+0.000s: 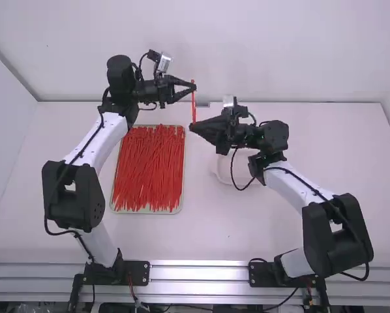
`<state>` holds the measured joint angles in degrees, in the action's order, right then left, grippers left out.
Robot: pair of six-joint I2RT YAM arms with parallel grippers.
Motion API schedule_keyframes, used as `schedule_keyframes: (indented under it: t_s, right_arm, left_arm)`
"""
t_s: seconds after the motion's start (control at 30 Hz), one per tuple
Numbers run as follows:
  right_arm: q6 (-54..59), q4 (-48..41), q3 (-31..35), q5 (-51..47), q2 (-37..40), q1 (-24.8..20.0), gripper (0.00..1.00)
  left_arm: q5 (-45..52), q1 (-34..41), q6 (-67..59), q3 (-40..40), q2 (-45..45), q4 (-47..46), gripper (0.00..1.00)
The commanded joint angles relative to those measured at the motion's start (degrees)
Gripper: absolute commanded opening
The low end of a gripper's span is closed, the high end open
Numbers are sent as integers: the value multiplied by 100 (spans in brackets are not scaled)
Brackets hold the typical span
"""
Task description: Fasten the cable tie
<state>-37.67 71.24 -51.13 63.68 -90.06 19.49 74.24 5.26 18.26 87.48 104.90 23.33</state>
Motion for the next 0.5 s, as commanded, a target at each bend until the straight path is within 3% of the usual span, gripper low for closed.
schedule_keyframes:
  t_s: [0.0, 0.2, 0.47]
  right_arm:
    - [-1174, 35, 44, -122, -28, 0, 0]
    - [-2122, -63, 44, -129, -28, -90, 0]
    - [-2223, -595, 44, -205, -28, -42, 0]
  left_arm:
    - [516, -2, -1329, 133, 11, 37, 2]
    - [1169, 0, -2566, 133, 11, 76, 2]
    - [1241, 0, -2334, 133, 11, 809, 2]
